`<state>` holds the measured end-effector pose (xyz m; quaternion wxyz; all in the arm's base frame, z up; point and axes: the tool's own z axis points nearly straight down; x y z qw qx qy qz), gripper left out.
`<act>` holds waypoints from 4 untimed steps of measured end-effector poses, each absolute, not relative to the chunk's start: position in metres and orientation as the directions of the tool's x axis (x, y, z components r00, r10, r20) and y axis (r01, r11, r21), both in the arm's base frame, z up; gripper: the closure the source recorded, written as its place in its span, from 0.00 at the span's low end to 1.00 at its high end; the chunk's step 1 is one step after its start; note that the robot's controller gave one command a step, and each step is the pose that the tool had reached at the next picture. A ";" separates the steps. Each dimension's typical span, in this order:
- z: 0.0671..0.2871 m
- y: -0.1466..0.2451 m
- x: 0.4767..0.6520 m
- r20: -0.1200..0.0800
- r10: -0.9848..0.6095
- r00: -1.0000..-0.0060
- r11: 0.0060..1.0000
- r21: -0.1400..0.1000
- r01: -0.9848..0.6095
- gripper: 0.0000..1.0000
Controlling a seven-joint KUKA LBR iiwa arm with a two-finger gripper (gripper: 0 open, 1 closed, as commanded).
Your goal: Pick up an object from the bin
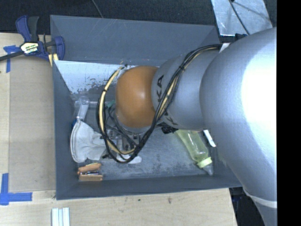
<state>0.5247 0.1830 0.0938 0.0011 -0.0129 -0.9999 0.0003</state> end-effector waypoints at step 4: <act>0.154 0.183 0.525 0.001 0.027 -1.000 1.000 0.000 0.027 1.00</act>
Offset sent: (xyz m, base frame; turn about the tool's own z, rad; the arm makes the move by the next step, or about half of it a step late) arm -0.0001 0.0001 0.0738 0.0000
